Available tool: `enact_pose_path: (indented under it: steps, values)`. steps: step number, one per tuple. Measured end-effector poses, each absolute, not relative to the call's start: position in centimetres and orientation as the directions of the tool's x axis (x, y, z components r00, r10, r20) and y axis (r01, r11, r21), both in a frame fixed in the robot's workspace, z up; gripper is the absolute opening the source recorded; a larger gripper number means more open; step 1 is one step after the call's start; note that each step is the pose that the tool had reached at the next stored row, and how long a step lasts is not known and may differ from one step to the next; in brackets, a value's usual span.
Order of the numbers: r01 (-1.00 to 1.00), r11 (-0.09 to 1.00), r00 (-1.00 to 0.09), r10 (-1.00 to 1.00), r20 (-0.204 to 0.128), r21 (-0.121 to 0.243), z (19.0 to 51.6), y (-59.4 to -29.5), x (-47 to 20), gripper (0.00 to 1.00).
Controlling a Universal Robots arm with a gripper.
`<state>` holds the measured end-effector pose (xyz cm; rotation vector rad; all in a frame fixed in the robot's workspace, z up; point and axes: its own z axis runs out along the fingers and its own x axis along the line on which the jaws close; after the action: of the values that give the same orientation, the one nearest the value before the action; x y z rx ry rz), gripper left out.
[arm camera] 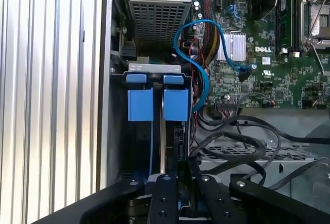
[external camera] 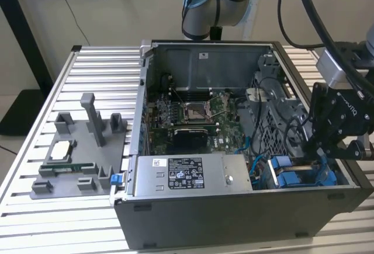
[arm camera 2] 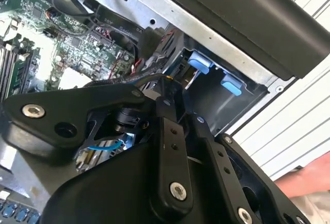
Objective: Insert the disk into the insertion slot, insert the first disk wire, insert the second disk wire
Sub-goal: 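Insert the first disk wire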
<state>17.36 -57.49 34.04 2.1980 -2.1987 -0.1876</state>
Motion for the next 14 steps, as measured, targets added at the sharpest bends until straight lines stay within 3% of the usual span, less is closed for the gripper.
enact_pose_path:
  steps: [14]
  values:
    - [-0.995,-0.005,-0.002,-0.998,-0.066,0.104,33.9,-57.14,17.82,0.0]
